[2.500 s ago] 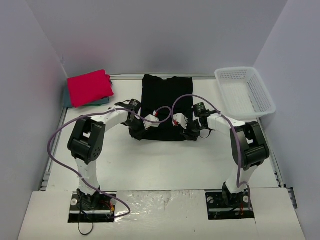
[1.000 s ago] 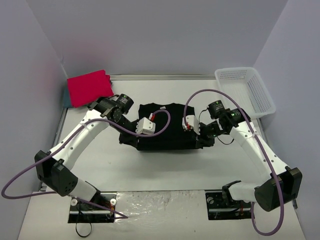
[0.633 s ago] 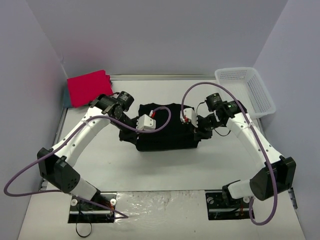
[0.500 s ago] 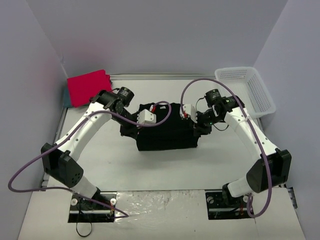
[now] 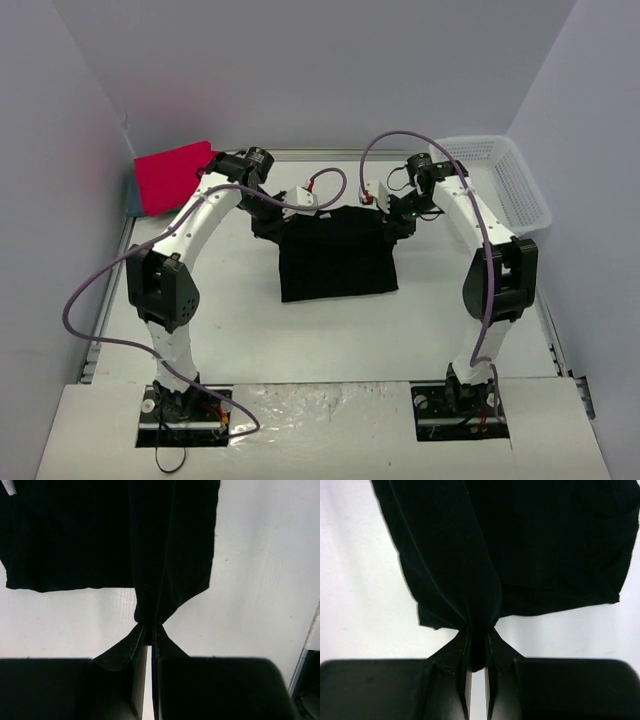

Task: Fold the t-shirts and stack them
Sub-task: Fold the long partially folded tshirt into a neat square

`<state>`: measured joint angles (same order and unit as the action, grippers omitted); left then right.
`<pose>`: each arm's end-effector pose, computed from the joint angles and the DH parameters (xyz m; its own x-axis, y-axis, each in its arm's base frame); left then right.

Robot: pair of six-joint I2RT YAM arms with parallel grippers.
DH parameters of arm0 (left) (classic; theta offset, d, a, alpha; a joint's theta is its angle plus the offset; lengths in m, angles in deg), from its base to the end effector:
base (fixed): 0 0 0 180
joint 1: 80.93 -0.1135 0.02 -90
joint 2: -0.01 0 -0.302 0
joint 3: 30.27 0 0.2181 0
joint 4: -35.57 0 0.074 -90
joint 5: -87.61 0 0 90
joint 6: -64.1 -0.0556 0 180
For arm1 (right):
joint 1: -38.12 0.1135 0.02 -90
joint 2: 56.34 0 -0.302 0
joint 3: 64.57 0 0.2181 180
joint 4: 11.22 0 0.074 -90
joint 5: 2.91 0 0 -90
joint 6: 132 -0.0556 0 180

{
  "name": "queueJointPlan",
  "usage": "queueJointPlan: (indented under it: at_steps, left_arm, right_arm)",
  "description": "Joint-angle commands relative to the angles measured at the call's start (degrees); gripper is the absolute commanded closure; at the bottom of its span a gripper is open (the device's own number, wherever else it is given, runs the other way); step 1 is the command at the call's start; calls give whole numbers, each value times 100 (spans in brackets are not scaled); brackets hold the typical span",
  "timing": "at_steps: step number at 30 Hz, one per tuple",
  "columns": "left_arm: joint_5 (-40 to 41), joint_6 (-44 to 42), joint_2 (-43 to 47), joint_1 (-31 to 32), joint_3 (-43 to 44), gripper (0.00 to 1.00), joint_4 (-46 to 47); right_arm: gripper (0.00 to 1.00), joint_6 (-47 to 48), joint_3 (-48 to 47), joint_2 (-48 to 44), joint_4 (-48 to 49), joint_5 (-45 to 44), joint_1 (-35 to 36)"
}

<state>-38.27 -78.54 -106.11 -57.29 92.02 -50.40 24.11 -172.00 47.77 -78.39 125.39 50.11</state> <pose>0.3116 -0.1720 0.3526 -0.1161 0.7538 -0.6467 0.9930 0.1021 -0.0593 0.3481 0.1092 0.3134 0.0378 -0.7255 -0.6872 -0.9771 0.1174 -0.1777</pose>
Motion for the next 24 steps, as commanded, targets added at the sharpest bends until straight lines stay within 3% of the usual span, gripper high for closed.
queueJointPlan:
  at_steps: [1, 9, 11, 13, 14, 15, 21, 24]
  left_arm:
    - [81, -281, -485, -166, 599, 98, -233]
    - [195, -370, -1761, -465, 1907, 98, -296]
    - [247, -361, -2095, -509, 2146, 98, -295]
    - [274, -361, -2385, -553, 2471, 79, -251]
    - [335, -413, -2465, -553, 2594, 65, -260]
    - [379, -344, -2535, -553, 2752, 58, -164]
    - [793, 561, -2107, -545, 2771, 50, 750]
    - [959, 1062, -1511, -492, 2465, 48, 1057]
  right_arm:
    - [100, 279, -530, 512, -171, 28, -161]
    - [100, 333, -2363, 2375, -171, 186, -329]
    - [88, 184, -2866, 2972, -154, 265, -338]
    - [68, 8, -3631, 3507, -145, 318, -355]
    - [60, -236, -3859, 3641, -58, 344, -355]
    - [58, -334, -4027, 3747, -13, 344, -355]
    - [45, -888, -3731, 3423, 760, 142, -329]
    - [43, -933, -3029, 2565, 927, 90, -302]
